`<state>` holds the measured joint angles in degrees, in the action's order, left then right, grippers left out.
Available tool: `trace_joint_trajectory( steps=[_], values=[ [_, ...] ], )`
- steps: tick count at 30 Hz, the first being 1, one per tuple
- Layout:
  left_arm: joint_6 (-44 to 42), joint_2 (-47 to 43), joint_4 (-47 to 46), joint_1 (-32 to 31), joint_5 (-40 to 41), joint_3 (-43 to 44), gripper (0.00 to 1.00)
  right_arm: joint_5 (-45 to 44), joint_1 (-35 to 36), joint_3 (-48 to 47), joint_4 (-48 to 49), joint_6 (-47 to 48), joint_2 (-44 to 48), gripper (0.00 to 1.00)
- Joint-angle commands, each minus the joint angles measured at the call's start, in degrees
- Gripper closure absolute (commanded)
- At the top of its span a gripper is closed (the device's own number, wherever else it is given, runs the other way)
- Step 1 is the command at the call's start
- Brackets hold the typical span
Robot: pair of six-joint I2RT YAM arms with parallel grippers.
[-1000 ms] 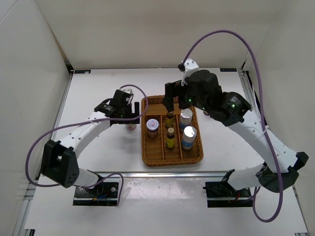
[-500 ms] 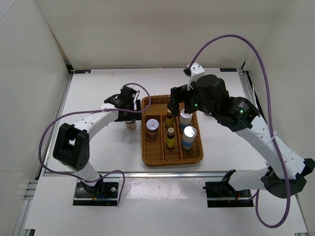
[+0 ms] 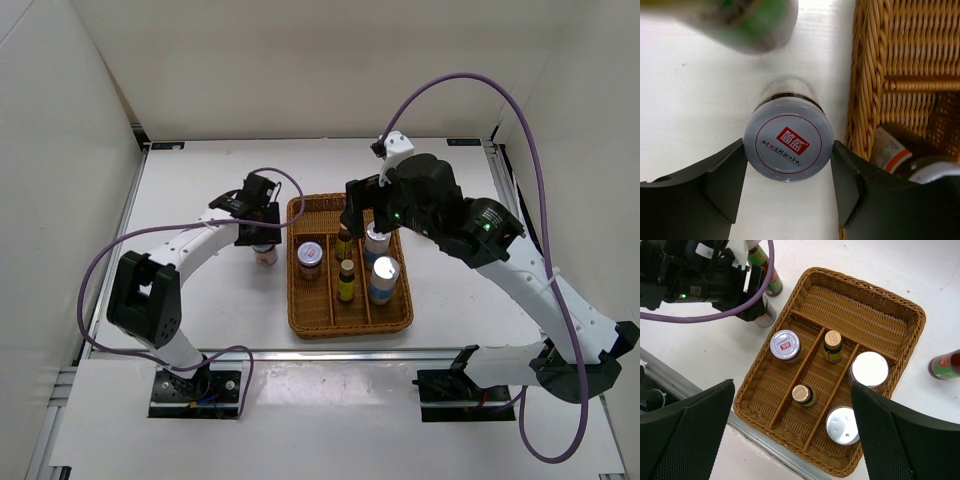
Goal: Organize the condiment bottles
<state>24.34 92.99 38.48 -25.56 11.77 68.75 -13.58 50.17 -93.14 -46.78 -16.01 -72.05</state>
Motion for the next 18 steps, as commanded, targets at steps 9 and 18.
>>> trace_joint_trajectory(
  steps=[9, 18],
  values=[
    [-0.88, -20.38, 13.1, -6.94, -6.92, 7.36, 0.89, -5.48, -0.25, -0.11, -0.68, 1.42, 3.67, 0.0],
    [7.73, -22.68, 13.9, -19.87, -8.52, 2.7, 0.89, -9.88, -0.78, 0.42, -2.35, 1.95, 4.2, 0.0]
  ],
)
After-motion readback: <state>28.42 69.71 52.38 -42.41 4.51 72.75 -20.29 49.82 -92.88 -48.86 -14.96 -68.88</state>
